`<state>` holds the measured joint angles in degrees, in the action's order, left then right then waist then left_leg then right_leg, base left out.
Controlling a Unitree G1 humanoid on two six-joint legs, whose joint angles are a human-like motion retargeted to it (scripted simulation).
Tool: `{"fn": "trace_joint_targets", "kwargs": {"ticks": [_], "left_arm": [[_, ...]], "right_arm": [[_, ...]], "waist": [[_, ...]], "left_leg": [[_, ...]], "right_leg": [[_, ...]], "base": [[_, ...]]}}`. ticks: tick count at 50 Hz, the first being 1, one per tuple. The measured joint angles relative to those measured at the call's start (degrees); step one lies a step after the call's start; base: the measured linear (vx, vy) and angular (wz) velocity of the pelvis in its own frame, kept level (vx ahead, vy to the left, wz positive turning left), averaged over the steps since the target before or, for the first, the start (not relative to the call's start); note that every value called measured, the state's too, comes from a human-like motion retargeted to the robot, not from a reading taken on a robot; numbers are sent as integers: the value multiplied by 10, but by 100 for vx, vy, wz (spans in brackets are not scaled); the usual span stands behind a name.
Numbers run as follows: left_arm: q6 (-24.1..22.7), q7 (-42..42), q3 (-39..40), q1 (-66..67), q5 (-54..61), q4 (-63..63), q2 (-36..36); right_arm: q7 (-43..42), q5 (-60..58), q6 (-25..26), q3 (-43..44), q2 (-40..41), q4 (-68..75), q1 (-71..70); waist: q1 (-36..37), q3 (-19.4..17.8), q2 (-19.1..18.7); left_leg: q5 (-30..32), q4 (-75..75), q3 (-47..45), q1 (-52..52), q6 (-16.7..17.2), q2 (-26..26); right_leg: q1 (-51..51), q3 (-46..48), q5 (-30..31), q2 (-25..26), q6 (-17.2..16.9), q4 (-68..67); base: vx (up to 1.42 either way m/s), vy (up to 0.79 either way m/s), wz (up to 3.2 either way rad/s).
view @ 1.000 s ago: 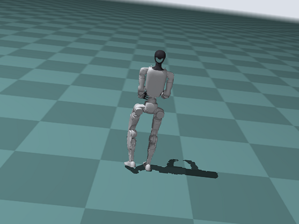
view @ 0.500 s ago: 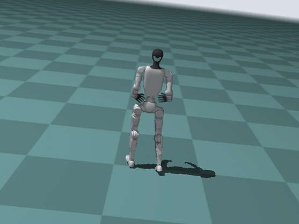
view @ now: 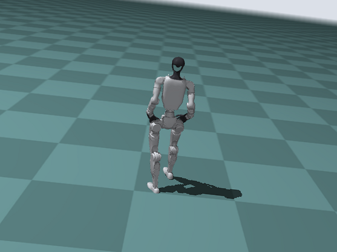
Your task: Walk run
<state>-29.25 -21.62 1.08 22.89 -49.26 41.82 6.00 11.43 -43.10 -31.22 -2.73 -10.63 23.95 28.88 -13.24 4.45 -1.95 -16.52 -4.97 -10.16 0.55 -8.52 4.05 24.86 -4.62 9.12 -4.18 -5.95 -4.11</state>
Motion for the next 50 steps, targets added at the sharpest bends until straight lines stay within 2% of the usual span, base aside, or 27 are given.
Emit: {"fn": "trace_joint_targets", "kwargs": {"ticks": [4, 8, 10, 12, 13, 15, 19, 21, 23, 24, 25, 28, 31, 33, 37, 42, 48, 50], "left_arm": [[5, 6, 9, -13, 0, 8, -3], [14, 33, 8, -24, -16, 9, -10], [17, 40, 3, -27, -27, 12, -11], [22, 36, 0, -28, -38, 19, -11], [23, 32, -1, -29, -41, 25, -11], [18, 25, -2, -31, -35, 38, -10], [-9, 32, -11, -35, -9, 62, -1], [-15, 46, -25, -42, -6, 65, 7], [-21, 55, -42, -49, -13, 59, 19], [-24, 57, -49, -51, -21, 55, 24], [-26, 59, -56, -52, -30, 51, 29], [-17, 58, -48, -48, -43, 48, 23], [-19, 63, -32, -42, -16, 40, 11], [-23, 76, -26, -40, -2, 30, 11], [-20, 89, -18, -40, -13, 8, 11], [-14, 104, -12, -36, -20, -9, 3], [-8, 78, -30, -44, -6, 10, 4], [-8, 66, -37, -50, -3, 10, 8]], "right_arm": [[-16, 20, -13, -1, -3, -9, -6], [-25, 13, -25, 3, -7, -13, -10], [-24, 13, -26, 4, -6, -9, -12], [-8, 21, -22, 9, -1, 3, -13], [6, 29, -14, 13, 4, 11, -14], [34, 50, 3, 22, 14, 21, -16], [55, 84, 12, 30, 21, 25, -14], [56, 85, 13, 26, 15, 28, -15], [57, 78, 14, 22, 6, 36, -21], [59, 78, 13, 21, 3, 44, -23], [61, 79, 12, 22, 3, 54, -26], [73, 81, 7, 16, 0, 75, -26], [75, 67, 4, 10, -3, 78, -23], [68, 58, 0, 7, -1, 76, -18], [56, 62, 1, 5, 12, 89, -20], [61, 61, -1, 17, 21, 96, -24], [58, 62, -8, 24, 23, 117, -20], [71, 65, -9, 22, 21, 127, -22]], "waist": [[4, -2, -11], [10, 9, -19], [9, 21, -26], [8, 34, -34], [6, 40, -36], [-3, 51, -36], [-7, 57, -24], [-1, 52, -6], [4, 46, 11], [5, 45, 14], [7, 46, 15], [22, 48, 32], [54, 40, 51], [67, 31, 58], [85, 10, 49], [102, 2, 42], [119, 23, 37], [125, 31, 42]], "left_leg": [[-2, -2, -4, 20, 8, -9], [-1, -6, -17, 35, 32, -17], [10, -10, -23, 40, 54, -28], [37, -18, -28, 44, 82, -42], [56, -25, -26, 47, 96, -46], [106, -44, -18, 50, 123, -54], [277, -143, -16, 38, 152, -71], [357, -240, -28, 7, 153, -75], [424, -353, -55, -38, 128, -98], [435, -396, -58, -64, 124, -111], [435, -431, -55, -90, 125, -123], [335, -468, -71, -152, 97, -129], [243, -434, -73, -207, 76, -91], [202, -383, -92, -229, 55, -87], [178, -247, -76, -258, 31, -67], [157, -83, -65, -300, 5, -39], [103, 51, -147, -318, 21, -18], [113, 30, -162, -318, -15, -20]], "right_leg": [[12, 23, -16, -15, -3, 33], [11, 108, -40, -27, -3, 49], [0, 147, -48, -24, 10, 47], [-11, 165, -29, -10, 39, 45], [-16, 162, -8, -2, 38, 51], [-26, 109, 18, 22, 56, 62], [-59, 105, 12, 19, 71, 44], [-80, 91, -9, 17, 89, 34], [-100, 96, -26, 17, 104, 30], [-109, 94, -35, 23, 110, 31], [-117, 87, -44, 31, 115, 32], [-143, 83, -62, 34, 116, 38], [-165, 59, -74, 40, 118, 38], [-182, 55, -84, 46, 119, 35], [-221, 51, -105, 78, 126, 31], [-258, 39, -127, 100, 142, 25], [-281, 40, -147, 115, 170, 11], [-287, 43, -147, 113, 167, 4]], "base": [[45, -14, 3], [50, -20, -22], [65, -32, -14], [70, -39, -13], [70, -40, 4], [73, -45, 19], [73, -47, 10], [66, -43, -23], [53, -38, -24], [57, -40, -7], [58, -38, -9], [55, -29, -63], [55, -24, -139], [65, -29, -113], [57, -20, -89], [60, -11, -71], [70, -5, -29], [75, -5, -31]]}}
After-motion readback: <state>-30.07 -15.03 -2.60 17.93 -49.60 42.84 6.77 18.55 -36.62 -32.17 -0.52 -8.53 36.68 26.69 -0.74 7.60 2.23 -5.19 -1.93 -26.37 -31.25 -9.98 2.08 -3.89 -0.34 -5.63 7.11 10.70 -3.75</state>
